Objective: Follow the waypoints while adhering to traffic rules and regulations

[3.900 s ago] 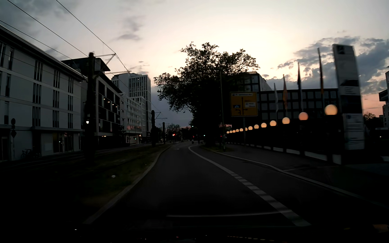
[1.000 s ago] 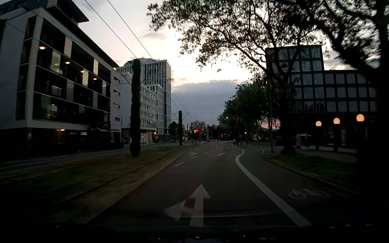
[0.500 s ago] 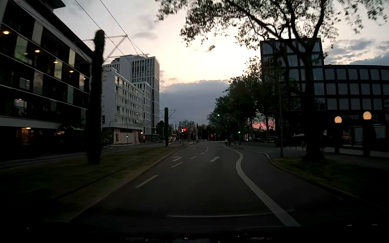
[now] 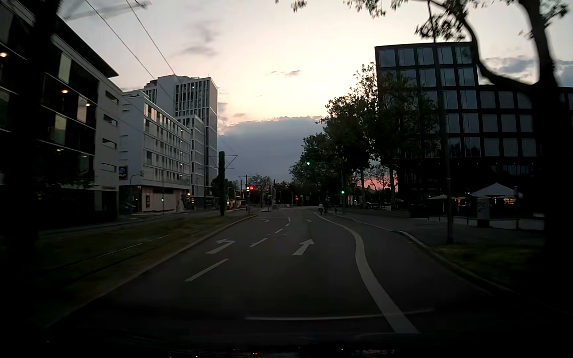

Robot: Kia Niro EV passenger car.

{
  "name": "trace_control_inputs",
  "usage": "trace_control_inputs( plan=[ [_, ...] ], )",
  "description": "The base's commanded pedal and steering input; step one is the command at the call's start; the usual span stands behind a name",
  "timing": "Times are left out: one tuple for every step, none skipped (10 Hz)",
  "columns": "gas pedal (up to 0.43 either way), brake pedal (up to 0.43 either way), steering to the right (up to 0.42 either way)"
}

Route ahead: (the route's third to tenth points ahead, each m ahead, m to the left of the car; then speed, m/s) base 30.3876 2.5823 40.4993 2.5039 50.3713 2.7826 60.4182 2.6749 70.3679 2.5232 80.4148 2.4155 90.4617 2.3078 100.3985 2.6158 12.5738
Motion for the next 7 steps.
trace_control_inputs(
  plan=[
    [0.067, 0.000, 0.025],
    [0.067, 0.000, 0.022],
    [0.067, 0.000, 0.020],
    [0.067, 0.000, 0.015],
    [0.067, 0.000, 0.010],
    [0.067, 0.000, 0.007],
    [0.067, 0.000, 0.004]
  ],
)
